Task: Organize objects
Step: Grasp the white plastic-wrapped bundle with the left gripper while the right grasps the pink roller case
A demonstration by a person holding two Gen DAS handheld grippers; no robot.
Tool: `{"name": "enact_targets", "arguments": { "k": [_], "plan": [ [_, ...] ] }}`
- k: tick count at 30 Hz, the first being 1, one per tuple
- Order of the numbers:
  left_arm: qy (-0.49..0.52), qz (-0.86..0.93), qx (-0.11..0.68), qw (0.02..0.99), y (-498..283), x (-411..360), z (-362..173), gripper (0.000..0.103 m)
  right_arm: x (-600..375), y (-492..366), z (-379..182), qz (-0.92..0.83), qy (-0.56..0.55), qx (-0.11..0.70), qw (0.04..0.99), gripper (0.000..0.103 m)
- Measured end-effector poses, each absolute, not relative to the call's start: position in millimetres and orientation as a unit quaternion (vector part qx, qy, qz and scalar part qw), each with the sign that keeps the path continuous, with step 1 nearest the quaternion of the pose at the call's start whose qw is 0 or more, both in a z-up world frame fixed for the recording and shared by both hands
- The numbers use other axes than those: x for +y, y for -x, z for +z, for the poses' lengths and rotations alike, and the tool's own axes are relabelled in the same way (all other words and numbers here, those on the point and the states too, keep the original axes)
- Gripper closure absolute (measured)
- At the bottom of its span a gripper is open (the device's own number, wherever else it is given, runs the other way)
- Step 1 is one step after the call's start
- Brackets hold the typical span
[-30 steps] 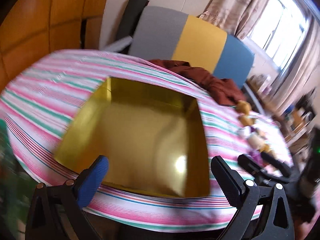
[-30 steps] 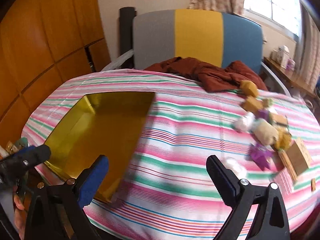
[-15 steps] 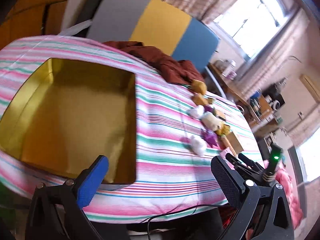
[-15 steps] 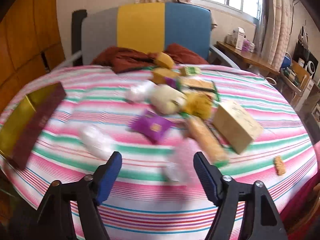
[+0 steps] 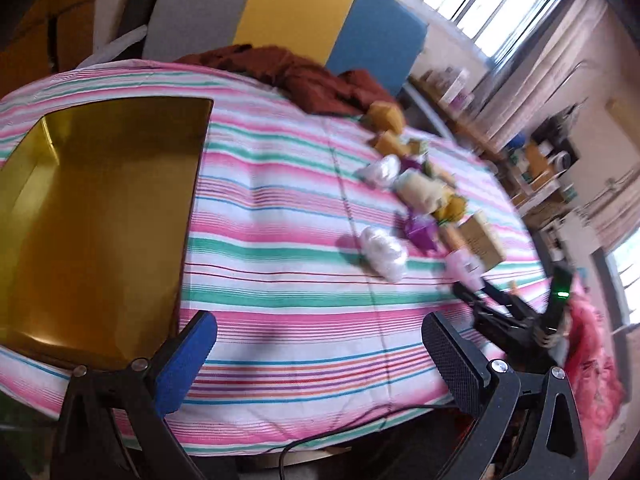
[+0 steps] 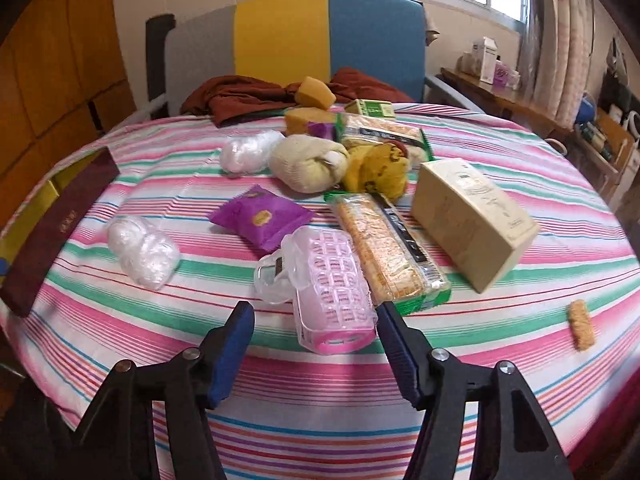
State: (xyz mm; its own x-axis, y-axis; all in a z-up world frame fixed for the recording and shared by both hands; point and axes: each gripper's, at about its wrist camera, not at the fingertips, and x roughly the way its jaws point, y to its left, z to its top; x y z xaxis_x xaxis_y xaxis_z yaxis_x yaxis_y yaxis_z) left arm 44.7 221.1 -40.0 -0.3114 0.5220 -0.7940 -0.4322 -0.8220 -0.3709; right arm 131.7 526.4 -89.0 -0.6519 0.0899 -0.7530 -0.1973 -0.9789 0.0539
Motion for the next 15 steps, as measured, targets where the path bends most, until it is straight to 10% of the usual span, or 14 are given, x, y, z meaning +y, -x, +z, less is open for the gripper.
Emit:
{"name": "enact_targets", "arguments": {
  "k": [14,15],
  "plan": [
    [0.495,0.814,-0.02,0.303,-13,303,-67,0.0,529,-125,-90,0.913,0.385,0.116,0.071,0.041],
    [0.497,0.813,-0.016,0.304,-10,308,-71,0.0,527,-126,-90,0.914,0.383,0.111,0.073,0.063]
  ]
}}
